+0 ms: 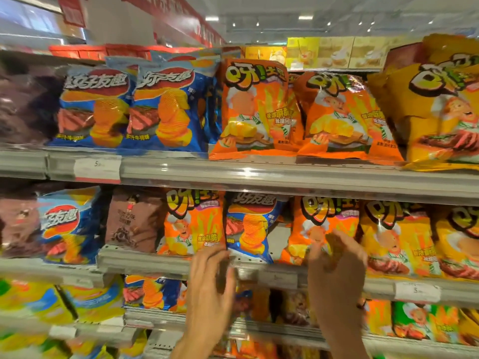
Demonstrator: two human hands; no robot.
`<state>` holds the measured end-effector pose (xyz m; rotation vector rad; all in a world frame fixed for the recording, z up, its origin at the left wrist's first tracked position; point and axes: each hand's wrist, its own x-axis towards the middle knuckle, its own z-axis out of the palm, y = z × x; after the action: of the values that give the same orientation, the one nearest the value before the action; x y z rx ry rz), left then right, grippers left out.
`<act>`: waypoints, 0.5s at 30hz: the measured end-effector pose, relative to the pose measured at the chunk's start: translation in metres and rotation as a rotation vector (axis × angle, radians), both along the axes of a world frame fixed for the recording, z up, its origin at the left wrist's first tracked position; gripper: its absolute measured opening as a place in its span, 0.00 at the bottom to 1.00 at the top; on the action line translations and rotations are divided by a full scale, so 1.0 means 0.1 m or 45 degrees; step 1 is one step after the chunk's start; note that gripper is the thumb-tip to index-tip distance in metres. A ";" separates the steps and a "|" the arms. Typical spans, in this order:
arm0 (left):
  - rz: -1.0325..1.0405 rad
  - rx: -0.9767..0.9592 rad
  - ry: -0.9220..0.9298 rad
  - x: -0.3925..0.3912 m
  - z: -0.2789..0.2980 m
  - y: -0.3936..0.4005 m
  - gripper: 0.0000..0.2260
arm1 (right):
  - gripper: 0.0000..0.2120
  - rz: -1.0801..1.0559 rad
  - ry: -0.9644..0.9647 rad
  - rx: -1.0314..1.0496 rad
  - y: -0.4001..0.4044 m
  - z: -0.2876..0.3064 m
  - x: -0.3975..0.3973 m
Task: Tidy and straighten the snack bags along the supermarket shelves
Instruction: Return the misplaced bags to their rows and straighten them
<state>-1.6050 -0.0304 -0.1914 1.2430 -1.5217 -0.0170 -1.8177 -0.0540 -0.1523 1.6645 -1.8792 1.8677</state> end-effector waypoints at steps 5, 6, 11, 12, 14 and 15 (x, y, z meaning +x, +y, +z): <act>0.181 0.061 0.251 0.64 0.17 -0.17 0.19 | 0.29 0.191 -0.172 0.219 -0.21 0.00 0.70; 0.190 0.113 0.263 0.75 0.20 -0.23 0.22 | 0.32 0.234 -0.235 0.304 -0.28 0.00 0.82; -0.064 0.497 0.428 1.11 0.29 -0.49 0.38 | 0.47 0.288 -0.507 0.687 -0.63 0.09 1.07; -0.147 0.560 0.451 1.16 0.30 -0.53 0.38 | 0.50 0.276 -0.527 0.747 -0.67 0.12 1.08; -0.244 0.637 0.443 1.24 0.28 -0.63 0.37 | 0.52 0.263 -0.529 0.806 -0.77 0.15 1.06; -0.272 0.664 0.430 1.28 0.29 -0.67 0.37 | 0.51 0.284 -0.554 0.818 -0.81 0.16 1.06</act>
<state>-1.4767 -0.0973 -0.1627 1.3839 -1.3834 -0.7689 -1.7121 -0.1348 -0.1360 1.7740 -2.8159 1.9584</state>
